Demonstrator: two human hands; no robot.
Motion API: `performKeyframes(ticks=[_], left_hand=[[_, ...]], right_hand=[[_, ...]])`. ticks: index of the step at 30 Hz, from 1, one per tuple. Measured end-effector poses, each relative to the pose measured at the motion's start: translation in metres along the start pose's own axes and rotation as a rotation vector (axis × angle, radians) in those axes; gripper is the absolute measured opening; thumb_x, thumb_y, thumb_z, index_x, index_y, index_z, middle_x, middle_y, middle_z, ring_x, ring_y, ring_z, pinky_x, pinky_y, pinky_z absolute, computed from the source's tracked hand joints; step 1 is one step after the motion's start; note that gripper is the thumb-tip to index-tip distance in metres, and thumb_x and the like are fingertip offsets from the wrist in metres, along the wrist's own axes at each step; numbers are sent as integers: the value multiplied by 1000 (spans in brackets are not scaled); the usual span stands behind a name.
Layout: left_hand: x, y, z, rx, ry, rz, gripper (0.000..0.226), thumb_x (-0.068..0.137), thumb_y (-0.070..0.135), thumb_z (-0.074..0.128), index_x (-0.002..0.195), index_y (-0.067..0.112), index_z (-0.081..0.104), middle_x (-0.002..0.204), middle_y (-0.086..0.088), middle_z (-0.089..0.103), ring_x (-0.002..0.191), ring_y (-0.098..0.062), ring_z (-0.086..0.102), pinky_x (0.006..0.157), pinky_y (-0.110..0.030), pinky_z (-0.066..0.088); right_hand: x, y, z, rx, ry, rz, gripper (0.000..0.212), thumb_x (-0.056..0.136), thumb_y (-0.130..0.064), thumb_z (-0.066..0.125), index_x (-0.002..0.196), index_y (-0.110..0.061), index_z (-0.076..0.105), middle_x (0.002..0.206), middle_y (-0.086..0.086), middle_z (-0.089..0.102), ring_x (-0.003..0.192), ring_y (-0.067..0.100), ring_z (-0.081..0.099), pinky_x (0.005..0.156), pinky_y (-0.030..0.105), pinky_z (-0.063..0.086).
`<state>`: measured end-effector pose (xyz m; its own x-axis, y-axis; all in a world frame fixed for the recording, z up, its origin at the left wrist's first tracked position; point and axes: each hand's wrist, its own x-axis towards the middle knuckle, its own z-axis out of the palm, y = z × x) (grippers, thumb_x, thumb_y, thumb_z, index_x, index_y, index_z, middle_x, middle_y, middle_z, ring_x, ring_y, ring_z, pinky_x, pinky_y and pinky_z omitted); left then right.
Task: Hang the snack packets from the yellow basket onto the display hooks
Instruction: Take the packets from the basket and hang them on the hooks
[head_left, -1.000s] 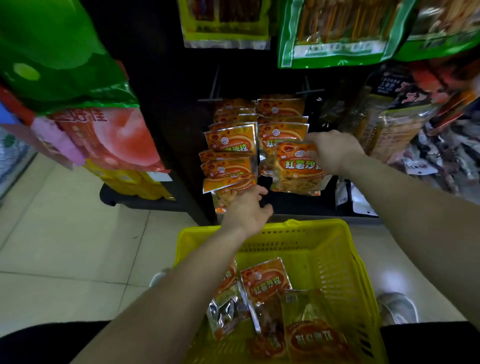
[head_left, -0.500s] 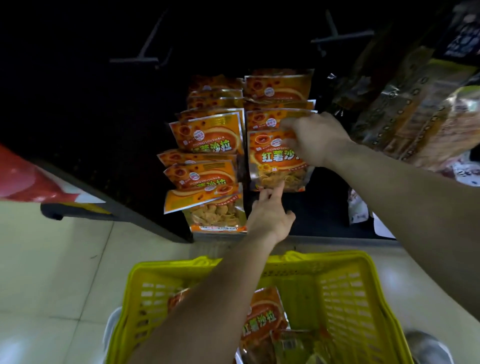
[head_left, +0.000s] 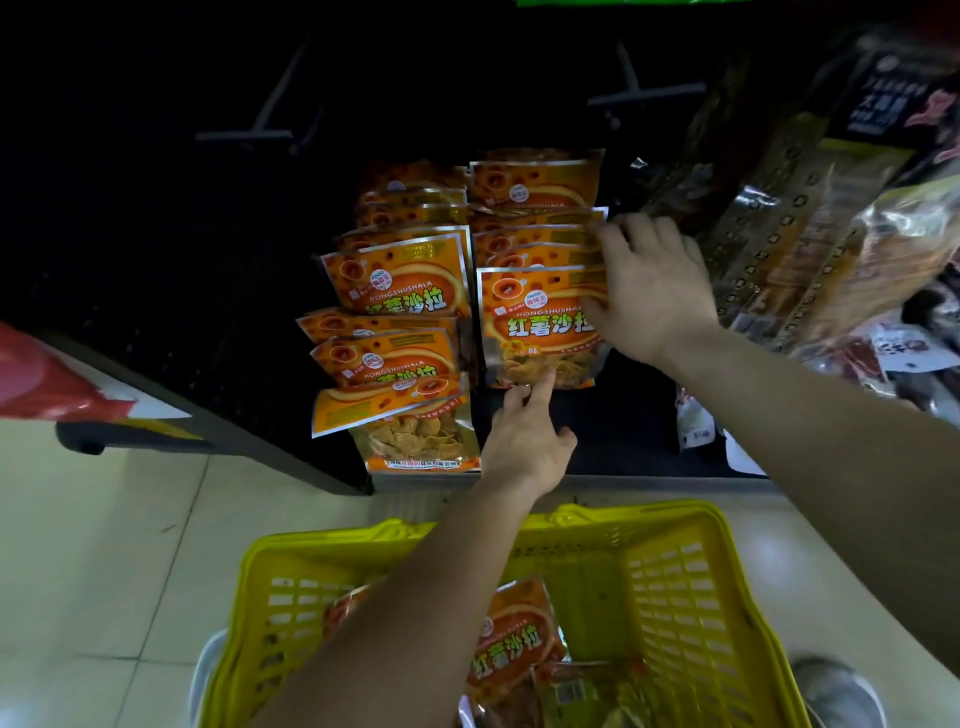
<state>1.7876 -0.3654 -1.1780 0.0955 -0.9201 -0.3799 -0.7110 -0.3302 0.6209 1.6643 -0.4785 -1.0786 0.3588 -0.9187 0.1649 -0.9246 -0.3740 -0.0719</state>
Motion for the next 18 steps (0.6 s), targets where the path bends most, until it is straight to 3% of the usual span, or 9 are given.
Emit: performKeyframes(ticks=[6,10,13,18], left_hand=[[1,4,-4,15,22,21,81,97,33,56,155,46,3,159,3,20,139,-26,36,104,-43,46],[15,6,-7,29,52,2,78,96,35,56,154,47,5,147,0,29,128,-25,43,98,-43,50],[22,8,-8,70,85,2,74,95,37,56,154,47,11,139,-1,34,122,-26,47,94,-44,51],[21,5,-7,136,95,17,74,96,36,55,155,46,12,141,-3,34,128,-27,43,96,-44,51]], right_hand=[[-3,-7,-1,-12,48,10,73,80,-36,73,142,-16,39,136,15,46,125,38,41,102,54,37],[1,-4,3,-16,56,17,76,80,-33,73,145,-17,36,141,16,41,130,38,37,103,54,36],[5,-5,8,5,21,35,73,83,-29,71,145,-22,35,142,15,40,131,38,36,103,54,37],[6,-6,16,40,-76,57,64,88,-25,65,146,-28,37,146,13,37,133,38,35,106,54,34]])
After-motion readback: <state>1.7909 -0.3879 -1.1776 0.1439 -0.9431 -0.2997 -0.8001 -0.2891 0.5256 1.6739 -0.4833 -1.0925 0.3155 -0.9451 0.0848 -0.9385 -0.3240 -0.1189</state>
